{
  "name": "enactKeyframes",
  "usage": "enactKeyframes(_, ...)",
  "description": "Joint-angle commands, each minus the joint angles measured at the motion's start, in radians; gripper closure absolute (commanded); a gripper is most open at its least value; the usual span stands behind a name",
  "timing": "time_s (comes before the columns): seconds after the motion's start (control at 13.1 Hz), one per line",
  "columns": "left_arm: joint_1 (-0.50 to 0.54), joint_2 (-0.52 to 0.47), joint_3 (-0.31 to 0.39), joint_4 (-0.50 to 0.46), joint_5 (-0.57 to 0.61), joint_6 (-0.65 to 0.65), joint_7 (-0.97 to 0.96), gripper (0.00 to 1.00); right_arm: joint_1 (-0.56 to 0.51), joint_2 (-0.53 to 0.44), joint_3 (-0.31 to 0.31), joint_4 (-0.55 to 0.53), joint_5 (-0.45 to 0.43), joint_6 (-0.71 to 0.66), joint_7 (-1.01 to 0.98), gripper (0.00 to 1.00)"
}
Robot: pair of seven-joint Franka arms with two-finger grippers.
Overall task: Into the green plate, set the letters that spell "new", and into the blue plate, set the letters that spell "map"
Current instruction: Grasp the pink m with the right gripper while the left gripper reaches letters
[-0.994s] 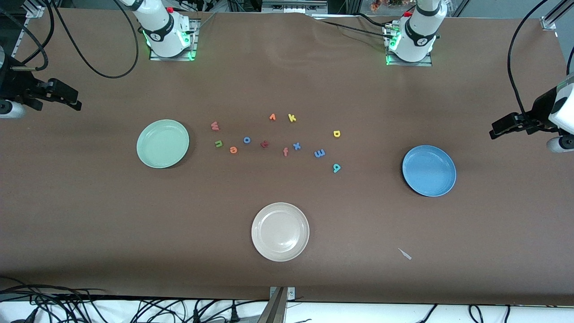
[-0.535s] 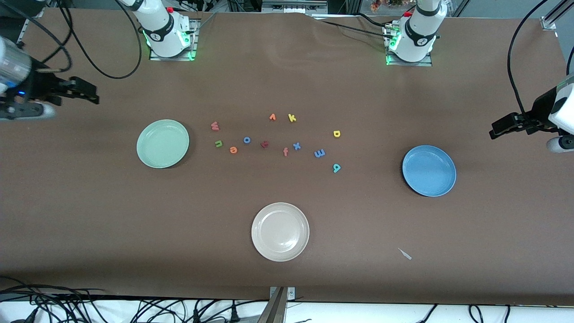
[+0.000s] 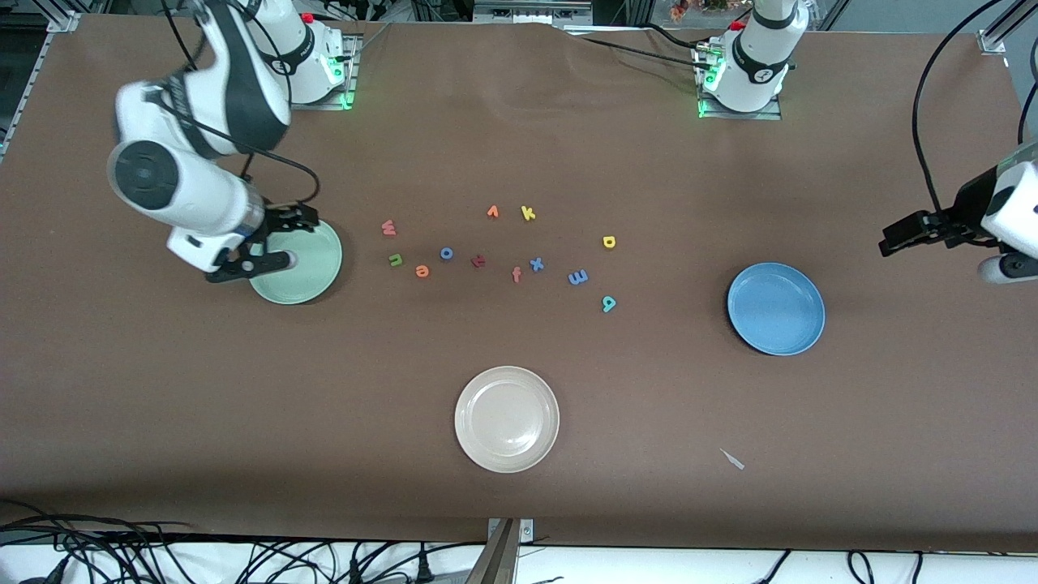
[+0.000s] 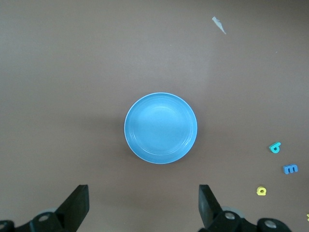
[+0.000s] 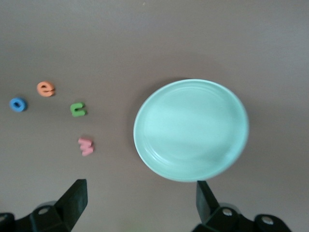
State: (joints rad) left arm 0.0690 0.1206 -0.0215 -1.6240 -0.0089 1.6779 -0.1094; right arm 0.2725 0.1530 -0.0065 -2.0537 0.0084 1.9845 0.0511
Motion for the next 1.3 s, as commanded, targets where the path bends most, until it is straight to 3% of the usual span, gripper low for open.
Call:
enactKeyframes(0.0,-0.029,0.080,-0.014,0.015,-0.016,0.011,0.019,0.00,0.002,-0.049,0.087,-0.146,0.010,0.146,0.155,0.00)
enactKeyframes(0.31,-0.194,0.206,-0.017,0.015,-0.028,0.011,-0.006,0.00,0.004,-0.050,0.189,-0.298,0.008,0.322,0.324,0.01)
enactKeyframes(0.61,-0.287,0.222,-0.041,-0.088,-0.137,0.167,-0.146,0.00,0.022,0.022,0.203,-0.454,0.001,0.656,0.329,0.02)
enactKeyframes(0.76,-0.326,0.223,-0.066,-0.129,-0.137,0.238,-0.246,0.00,0.037,0.080,0.203,-0.462,-0.010,0.739,0.325,0.14)
enactKeyframes(0.92,-0.357,0.217,-0.100,-0.245,-0.138,0.388,-0.291,0.00,0.065,0.126,0.203,-0.462,-0.040,0.804,0.309,0.32)
enactKeyframes(1.07,-0.363,0.218,-0.161,-0.363,-0.129,0.567,-0.358,0.00,0.065,0.126,0.203,-0.464,-0.065,0.803,0.308,0.38)
enactKeyframes(1.22,-0.403,0.228,-0.173,-0.450,-0.126,0.692,-0.403,0.00,0.065,0.128,0.201,-0.461,-0.105,0.803,0.306,0.42)
